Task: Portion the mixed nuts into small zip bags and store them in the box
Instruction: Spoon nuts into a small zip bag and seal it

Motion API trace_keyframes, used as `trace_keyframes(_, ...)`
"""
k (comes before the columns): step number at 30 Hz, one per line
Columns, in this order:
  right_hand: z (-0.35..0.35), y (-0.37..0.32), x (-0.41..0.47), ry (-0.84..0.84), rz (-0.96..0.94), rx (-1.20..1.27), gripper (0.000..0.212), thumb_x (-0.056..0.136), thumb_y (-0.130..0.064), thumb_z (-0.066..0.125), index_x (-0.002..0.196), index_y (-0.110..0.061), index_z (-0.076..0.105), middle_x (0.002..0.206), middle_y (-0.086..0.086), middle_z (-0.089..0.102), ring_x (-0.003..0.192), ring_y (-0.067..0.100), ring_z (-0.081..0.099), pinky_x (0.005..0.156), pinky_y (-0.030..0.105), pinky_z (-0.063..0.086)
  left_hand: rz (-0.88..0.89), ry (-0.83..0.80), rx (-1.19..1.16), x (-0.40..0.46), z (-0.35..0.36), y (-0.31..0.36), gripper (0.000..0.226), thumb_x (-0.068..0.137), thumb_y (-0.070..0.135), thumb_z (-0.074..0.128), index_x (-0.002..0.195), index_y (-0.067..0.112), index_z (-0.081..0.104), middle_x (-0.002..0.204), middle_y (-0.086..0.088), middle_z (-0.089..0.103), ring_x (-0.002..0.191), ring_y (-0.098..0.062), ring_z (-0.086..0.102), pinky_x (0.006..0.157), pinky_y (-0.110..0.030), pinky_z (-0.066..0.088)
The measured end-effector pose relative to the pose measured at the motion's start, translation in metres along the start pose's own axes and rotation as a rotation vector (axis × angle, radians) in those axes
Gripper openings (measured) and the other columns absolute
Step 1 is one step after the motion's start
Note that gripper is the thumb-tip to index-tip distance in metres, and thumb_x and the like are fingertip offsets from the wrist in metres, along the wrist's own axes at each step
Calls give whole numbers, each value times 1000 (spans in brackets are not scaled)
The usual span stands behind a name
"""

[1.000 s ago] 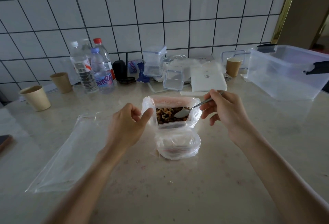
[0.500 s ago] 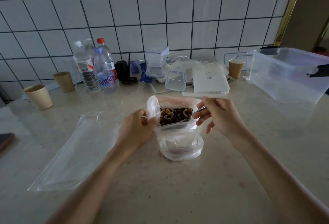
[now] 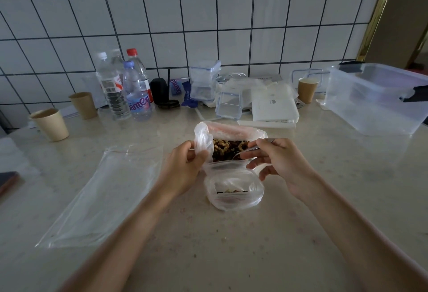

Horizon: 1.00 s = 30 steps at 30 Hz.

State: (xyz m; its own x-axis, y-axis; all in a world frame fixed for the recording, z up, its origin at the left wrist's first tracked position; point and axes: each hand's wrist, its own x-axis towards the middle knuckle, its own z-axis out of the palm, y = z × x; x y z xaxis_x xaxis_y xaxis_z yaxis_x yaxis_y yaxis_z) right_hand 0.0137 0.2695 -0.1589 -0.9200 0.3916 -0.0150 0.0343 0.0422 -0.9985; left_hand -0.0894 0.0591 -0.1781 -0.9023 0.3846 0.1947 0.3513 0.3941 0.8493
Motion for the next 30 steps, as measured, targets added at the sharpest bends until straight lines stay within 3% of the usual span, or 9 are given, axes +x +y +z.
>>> trace_keyframes(9, 0, 5, 2, -19, 45, 75, 31, 110, -18, 44, 111, -2, 70, 99, 11, 81, 71, 20, 72, 49, 28, 50, 19, 1, -41, -3, -1, 3, 28, 102, 34, 63, 107, 7, 68, 95, -14, 78, 90, -35, 74, 86, -61, 58)
trace_keyframes(16, -1, 8, 5, -16, 110, 152, 33, 111, -19, 43, 116, 0, 69, 102, 13, 80, 71, 20, 71, 51, 29, 48, -29, 9, -165, -3, -1, 3, 16, 103, 28, 64, 107, 15, 72, 93, -3, 80, 87, -24, 77, 86, -52, 62)
trace_keyframes(23, 5, 11, 6, -28, 109, 141, 32, 111, -20, 44, 115, -1, 70, 102, 11, 81, 67, 18, 70, 48, 25, 47, -63, -45, -315, -3, -1, 3, 17, 104, 24, 62, 114, 15, 72, 95, -1, 82, 91, -17, 78, 83, -31, 62)
trace_keyframes(30, -5, 5, 8, 31, 84, 206, 32, 108, -17, 45, 115, 3, 69, 101, 15, 80, 68, 22, 69, 46, 28, 45, -108, 7, -279, -1, -6, 1, 16, 101, 28, 67, 110, 17, 74, 90, 1, 81, 87, -15, 77, 78, -33, 64)
